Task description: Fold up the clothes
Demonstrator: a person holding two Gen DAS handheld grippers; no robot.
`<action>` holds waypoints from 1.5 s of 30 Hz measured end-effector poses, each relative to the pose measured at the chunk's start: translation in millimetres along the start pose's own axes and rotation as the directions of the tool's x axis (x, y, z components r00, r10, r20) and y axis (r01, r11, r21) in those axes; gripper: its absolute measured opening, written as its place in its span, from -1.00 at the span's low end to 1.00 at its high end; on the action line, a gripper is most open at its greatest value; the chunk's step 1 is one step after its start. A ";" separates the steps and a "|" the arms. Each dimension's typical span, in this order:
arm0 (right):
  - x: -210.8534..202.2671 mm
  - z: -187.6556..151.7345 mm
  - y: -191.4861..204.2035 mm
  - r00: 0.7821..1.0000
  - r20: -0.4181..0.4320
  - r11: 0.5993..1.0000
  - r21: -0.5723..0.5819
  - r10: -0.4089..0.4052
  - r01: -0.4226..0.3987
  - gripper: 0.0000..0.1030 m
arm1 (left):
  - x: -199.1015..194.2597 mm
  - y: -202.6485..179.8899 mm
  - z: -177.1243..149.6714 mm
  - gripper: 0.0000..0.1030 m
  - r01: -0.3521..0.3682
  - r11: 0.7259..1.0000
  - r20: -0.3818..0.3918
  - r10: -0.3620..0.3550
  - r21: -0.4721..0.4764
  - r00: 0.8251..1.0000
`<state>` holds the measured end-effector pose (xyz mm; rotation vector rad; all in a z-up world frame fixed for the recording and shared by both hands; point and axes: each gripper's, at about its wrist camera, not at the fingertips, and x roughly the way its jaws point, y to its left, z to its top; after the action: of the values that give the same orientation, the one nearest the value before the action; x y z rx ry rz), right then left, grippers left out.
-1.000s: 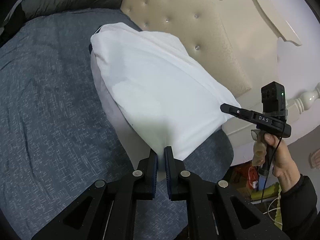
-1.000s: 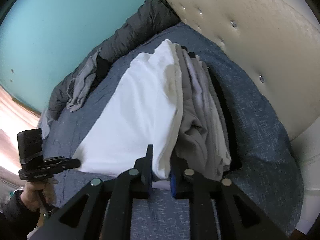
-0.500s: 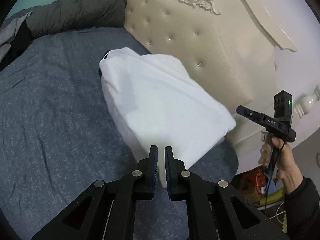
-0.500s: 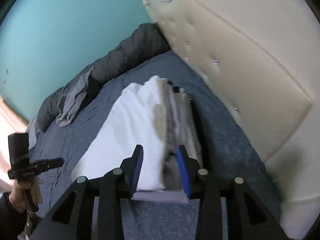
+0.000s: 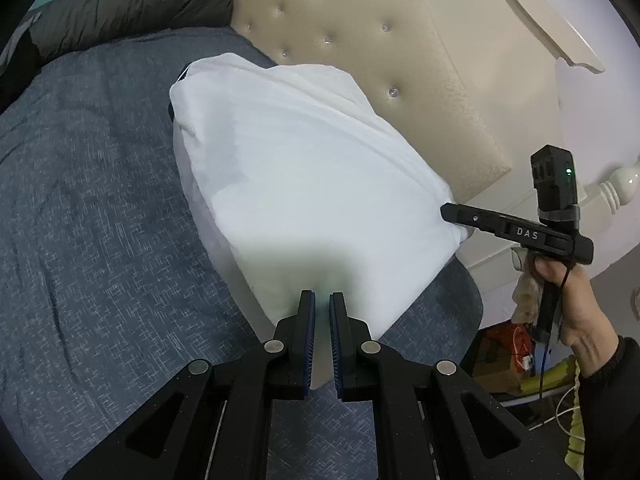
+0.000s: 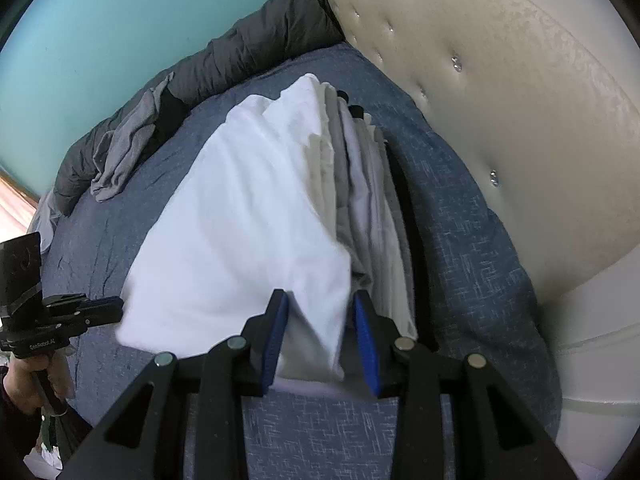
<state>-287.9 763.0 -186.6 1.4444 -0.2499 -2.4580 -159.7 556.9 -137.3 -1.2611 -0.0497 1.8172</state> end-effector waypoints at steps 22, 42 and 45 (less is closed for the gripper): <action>63.1 159.1 43.8 0.990 0.030 0.983 -0.117 -0.141 0.144 -0.34 | 8.2 25.0 17.6 -0.83 0.029 0.999 0.038 -0.030 0.017 0.999; 98.4 186.4 28.1 0.984 0.035 0.980 -0.087 -0.175 0.177 -0.98 | 19.2 32.3 12.9 -0.83 0.074 0.997 0.037 -0.075 0.027 0.997; 98.3 190.1 18.5 0.972 0.042 0.970 -0.058 -0.233 0.235 -0.98 | 20.0 31.7 11.3 -0.83 0.070 0.997 0.040 -0.071 0.029 0.997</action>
<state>-496.7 715.2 -170.2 1.4814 -0.0084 -2.6512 -190.2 556.3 -161.9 -1.1886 -0.0906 1.7770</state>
